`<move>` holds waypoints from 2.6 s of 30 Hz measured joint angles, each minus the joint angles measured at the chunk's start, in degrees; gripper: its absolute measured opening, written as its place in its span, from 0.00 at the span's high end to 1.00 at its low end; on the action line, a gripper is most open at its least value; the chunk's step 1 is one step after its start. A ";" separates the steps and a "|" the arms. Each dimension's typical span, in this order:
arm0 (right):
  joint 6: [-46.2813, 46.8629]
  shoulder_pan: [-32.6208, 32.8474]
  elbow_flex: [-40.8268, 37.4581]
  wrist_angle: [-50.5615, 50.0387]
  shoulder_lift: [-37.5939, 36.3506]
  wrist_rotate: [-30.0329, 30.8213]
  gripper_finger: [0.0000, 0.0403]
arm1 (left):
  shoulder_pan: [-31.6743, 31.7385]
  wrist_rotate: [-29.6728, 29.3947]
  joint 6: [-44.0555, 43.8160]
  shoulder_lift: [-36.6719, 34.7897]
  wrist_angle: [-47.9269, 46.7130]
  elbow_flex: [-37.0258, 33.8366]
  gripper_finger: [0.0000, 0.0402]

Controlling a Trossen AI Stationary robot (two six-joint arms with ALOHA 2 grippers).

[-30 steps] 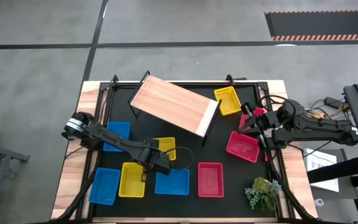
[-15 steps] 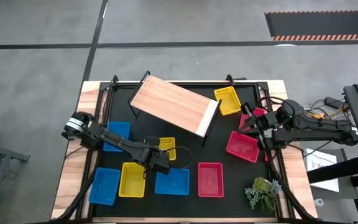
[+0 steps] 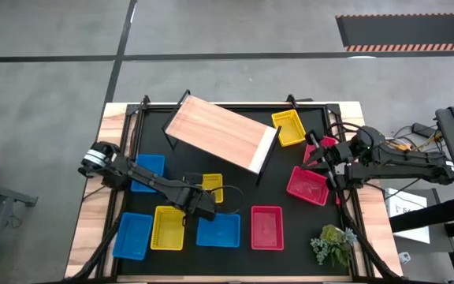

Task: Stack baskets on shelf by color
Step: Put the middle yellow bin on the shelf

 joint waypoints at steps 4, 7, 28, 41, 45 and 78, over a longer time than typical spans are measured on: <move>0.04 0.00 0.00 0.00 0.00 0.00 0.98 | 0.00 0.00 -0.02 0.00 0.75 -0.46 0.76; 0.13 0.00 0.00 0.00 0.00 0.00 0.98 | 0.02 0.02 -0.02 0.00 1.98 -1.70 0.82; 0.13 0.00 0.00 -0.09 -0.01 0.02 0.98 | 0.00 0.72 -1.58 -0.43 -0.75 3.09 1.00; 0.09 0.00 0.00 -0.47 -0.02 0.04 0.98 | -1.13 7.90 -4.65 -0.98 -9.54 22.43 1.00; 0.15 0.00 0.00 -0.49 0.00 0.04 0.98 | -1.18 7.91 -4.61 -0.98 -11.24 28.88 1.00; 0.63 0.00 0.02 -2.81 -0.04 0.02 0.98 | 27.42 -10.13 -13.60 1.90 -20.16 38.57 1.00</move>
